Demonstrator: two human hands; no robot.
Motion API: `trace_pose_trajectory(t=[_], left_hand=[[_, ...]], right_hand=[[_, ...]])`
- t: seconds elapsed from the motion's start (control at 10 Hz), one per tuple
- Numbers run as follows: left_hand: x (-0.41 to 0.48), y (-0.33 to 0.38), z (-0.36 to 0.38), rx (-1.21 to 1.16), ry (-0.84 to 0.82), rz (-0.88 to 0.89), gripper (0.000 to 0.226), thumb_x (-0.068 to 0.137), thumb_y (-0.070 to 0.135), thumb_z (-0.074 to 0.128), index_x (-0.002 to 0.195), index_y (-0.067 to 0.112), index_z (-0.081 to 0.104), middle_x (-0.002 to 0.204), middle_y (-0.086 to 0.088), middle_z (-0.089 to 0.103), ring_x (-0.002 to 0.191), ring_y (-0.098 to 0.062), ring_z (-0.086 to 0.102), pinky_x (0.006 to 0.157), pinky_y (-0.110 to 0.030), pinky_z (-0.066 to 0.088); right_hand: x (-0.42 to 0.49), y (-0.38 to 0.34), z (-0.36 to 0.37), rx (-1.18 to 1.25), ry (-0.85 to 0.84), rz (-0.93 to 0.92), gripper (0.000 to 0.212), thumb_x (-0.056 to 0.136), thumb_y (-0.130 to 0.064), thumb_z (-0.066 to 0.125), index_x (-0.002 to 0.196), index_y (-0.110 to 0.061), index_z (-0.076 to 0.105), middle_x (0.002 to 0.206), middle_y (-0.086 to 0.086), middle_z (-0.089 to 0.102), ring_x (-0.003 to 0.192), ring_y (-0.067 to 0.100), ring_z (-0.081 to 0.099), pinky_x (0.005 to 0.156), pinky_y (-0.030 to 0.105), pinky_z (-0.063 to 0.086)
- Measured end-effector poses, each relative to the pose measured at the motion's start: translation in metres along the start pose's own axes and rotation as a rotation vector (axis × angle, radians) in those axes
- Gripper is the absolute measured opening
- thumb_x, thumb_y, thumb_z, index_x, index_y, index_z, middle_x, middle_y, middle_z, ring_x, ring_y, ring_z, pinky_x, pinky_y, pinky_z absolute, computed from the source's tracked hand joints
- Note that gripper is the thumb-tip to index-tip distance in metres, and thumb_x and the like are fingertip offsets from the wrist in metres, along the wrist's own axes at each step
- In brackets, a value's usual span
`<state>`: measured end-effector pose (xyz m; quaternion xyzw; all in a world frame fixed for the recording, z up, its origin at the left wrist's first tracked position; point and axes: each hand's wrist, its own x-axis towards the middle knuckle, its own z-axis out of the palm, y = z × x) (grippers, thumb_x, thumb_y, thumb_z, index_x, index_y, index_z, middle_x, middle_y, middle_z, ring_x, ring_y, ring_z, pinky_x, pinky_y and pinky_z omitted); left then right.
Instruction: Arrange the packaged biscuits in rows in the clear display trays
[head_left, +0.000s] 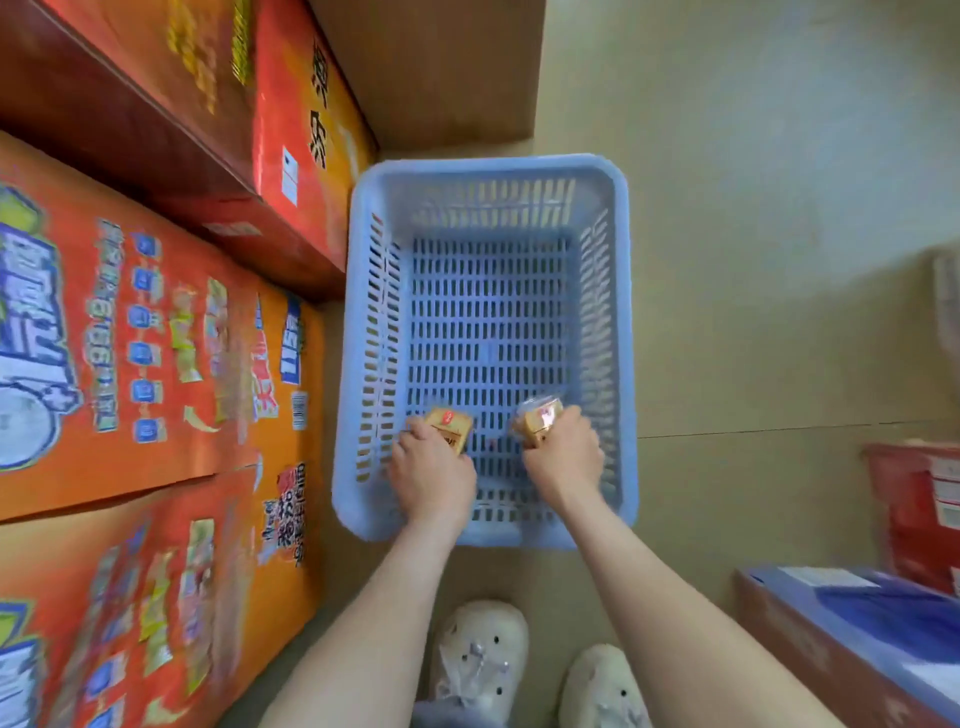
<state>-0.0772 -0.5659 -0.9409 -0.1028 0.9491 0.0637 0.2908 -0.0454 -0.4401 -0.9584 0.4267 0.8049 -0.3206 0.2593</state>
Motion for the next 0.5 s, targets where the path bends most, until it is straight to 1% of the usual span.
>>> trace_pose_trajectory(t=[0.1, 0.2, 0.3, 0.4, 0.5], left_hand=[[0.026, 0.006, 0.03, 0.004, -0.039, -0.033, 0.084, 0.089, 0.037, 0.067, 0.147, 0.002, 0.017, 0.148, -0.02, 0.036, 0.135, -0.034, 0.036, 0.109, -0.045, 0.032], [0.018, 0.009, 0.039, 0.054, -0.238, 0.028, 0.105, 0.088, 0.055, 0.061, 0.153, 0.012, -0.009, 0.161, -0.018, 0.003, 0.148, -0.035, 0.007, 0.116, -0.059, 0.01], [-0.005, 0.009, 0.025, 0.099, -0.294, 0.078, 0.097, 0.094, 0.056, 0.049, 0.153, 0.018, -0.018, 0.162, -0.012, -0.018, 0.15, -0.031, -0.011, 0.116, -0.06, -0.005], [-0.042, 0.016, -0.017, 0.047, -0.249, 0.091, 0.083, 0.098, 0.039, 0.051, 0.155, 0.019, -0.006, 0.163, -0.013, -0.008, 0.15, -0.031, 0.001, 0.12, -0.054, 0.004], [-0.092, 0.019, -0.068, 0.026, -0.266, 0.195, 0.068, 0.098, 0.027, 0.052, 0.153, 0.016, 0.014, 0.161, -0.014, 0.007, 0.145, -0.035, 0.019, 0.117, -0.046, 0.021]], right_hand=[[0.023, 0.001, 0.029, -0.001, -0.016, 0.033, 0.063, 0.081, -0.014, 0.069, 0.131, -0.006, 0.033, 0.137, 0.016, 0.043, 0.13, 0.035, 0.038, 0.103, 0.046, 0.038], [0.016, 0.002, 0.038, -0.101, -0.029, 0.002, 0.096, 0.082, -0.029, 0.072, 0.15, -0.008, 0.009, 0.154, 0.015, 0.022, 0.141, 0.034, 0.022, 0.113, 0.047, 0.023], [-0.009, -0.003, 0.023, -0.061, -0.015, -0.015, 0.097, 0.086, -0.03, 0.067, 0.154, -0.012, 0.0, 0.16, 0.012, 0.008, 0.146, 0.03, 0.011, 0.116, 0.046, 0.014], [-0.056, -0.01, -0.008, 0.033, -0.026, -0.038, 0.08, 0.086, -0.021, 0.062, 0.151, -0.01, 0.016, 0.154, 0.013, 0.023, 0.14, 0.031, 0.021, 0.112, 0.043, 0.022], [-0.114, -0.012, -0.048, 0.105, -0.124, 0.005, 0.055, 0.089, -0.017, 0.058, 0.136, -0.002, 0.034, 0.142, 0.017, 0.038, 0.135, 0.032, 0.03, 0.108, 0.04, 0.026]])
